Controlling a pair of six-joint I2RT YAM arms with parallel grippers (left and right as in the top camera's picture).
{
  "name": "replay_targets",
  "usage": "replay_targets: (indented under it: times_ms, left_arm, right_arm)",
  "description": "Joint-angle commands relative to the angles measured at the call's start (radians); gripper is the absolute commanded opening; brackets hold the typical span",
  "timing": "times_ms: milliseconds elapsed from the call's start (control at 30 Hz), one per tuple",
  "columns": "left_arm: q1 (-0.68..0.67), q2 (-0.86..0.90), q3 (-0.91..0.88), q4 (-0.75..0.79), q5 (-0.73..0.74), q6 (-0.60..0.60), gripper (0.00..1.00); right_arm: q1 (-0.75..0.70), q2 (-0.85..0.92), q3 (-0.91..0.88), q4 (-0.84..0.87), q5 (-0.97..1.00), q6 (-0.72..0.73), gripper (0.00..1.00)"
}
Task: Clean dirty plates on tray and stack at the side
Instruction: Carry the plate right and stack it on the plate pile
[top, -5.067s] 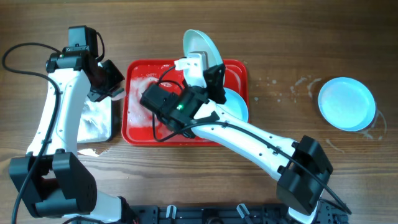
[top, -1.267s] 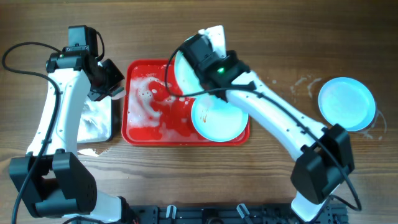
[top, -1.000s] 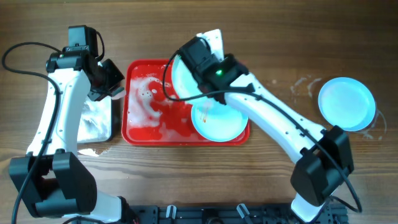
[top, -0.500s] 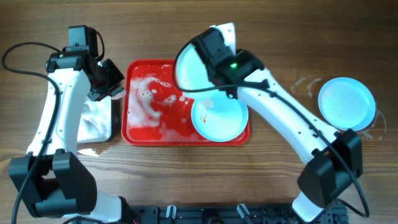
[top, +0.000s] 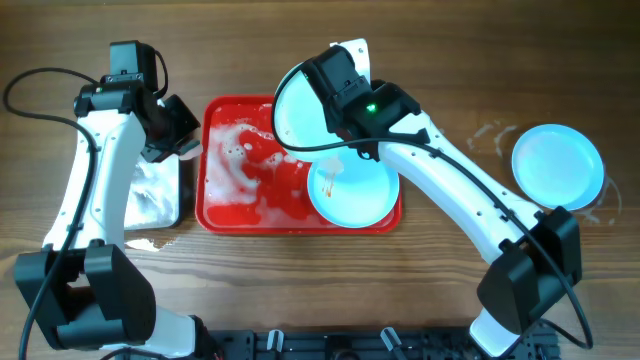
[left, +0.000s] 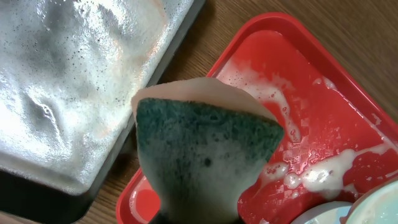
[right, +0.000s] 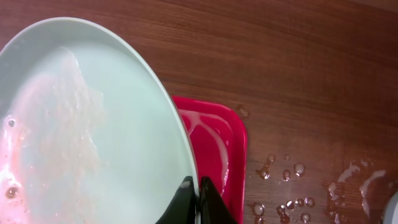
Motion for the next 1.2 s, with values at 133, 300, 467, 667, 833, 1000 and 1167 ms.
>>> replay_targets:
  times_ms: [133,300,467,667,833,1000,1167]
  left_arm:
    - [0.0,-0.011,0.016,-0.002,0.012,0.019,0.04]
    - [0.0,-0.011,0.016,-0.002,0.012,0.019,0.04]
    - [0.0,-0.011,0.016,-0.005,0.012,0.019,0.04]
    - [0.0,-0.011,0.016,-0.005,0.012,0.019,0.04]
    - [0.0,-0.011,0.016,-0.005,0.012,0.019,0.04]
    - [0.0,-0.011,0.016,-0.005,0.012,0.019,0.04]
    - [0.0,-0.011,0.016,-0.006,0.012,0.019,0.04]
  right_arm:
    - [0.002,-0.02,-0.001,0.0,-0.024,0.013,0.04]
    - [0.027,-0.02,-0.001,-0.002,-0.076,0.01,0.04]
    - [0.014,-0.021,-0.001,-0.023,0.066,0.015,0.04]
    - [-0.108,-0.023,-0.001,-0.061,-0.016,0.093,0.04]
    - [-0.225,-0.023,-0.001,-0.055,-0.286,0.089,0.04]
    - [-0.343,-0.024,-0.001,-0.046,-0.503,0.064,0.04]
    - [-0.511,-0.028,-0.001,-0.045,-0.689,0.063,0.04]
